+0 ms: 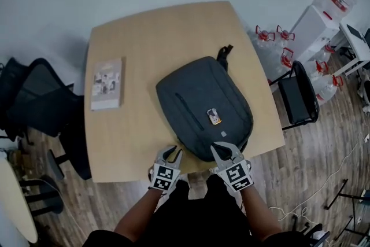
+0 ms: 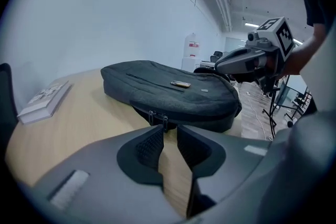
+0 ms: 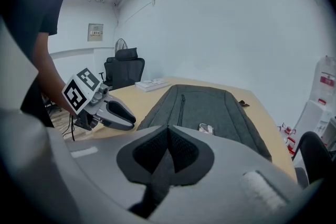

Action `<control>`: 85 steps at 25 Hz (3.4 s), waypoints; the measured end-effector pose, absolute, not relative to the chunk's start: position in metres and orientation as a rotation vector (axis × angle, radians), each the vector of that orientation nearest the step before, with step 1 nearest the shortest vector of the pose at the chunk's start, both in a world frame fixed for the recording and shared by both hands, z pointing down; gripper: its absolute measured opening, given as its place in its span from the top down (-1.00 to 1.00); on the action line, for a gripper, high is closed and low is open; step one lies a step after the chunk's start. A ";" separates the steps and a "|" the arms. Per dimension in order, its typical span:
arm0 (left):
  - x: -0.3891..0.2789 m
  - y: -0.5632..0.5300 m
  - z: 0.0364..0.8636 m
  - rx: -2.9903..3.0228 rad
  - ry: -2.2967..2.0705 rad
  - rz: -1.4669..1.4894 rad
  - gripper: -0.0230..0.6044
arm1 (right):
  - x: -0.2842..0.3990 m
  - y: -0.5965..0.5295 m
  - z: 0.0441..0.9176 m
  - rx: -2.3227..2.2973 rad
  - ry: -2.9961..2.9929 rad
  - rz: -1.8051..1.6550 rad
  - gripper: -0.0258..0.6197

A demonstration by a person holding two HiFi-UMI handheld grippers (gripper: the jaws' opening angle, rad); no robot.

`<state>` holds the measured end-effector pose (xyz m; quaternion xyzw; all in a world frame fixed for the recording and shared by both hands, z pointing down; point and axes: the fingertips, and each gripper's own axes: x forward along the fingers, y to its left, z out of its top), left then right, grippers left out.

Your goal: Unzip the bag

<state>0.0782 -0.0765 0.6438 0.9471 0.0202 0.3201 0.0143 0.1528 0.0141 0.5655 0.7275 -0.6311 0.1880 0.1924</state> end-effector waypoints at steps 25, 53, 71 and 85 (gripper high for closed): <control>0.097 -0.080 0.660 2.835 0.018 1.045 0.84 | 0.165 -0.001 0.580 1.736 -1.893 0.530 0.91; 0.091 -0.081 0.658 2.822 0.102 1.124 0.84 | 0.126 -0.069 0.645 1.426 -1.938 0.828 0.55; 0.076 -0.071 0.653 2.821 0.079 1.147 0.84 | 0.140 -0.130 0.649 1.633 -1.892 0.922 0.71; 0.075 -0.097 0.649 2.862 0.051 1.141 0.84 | 0.106 -0.067 0.588 1.299 -2.097 0.666 0.66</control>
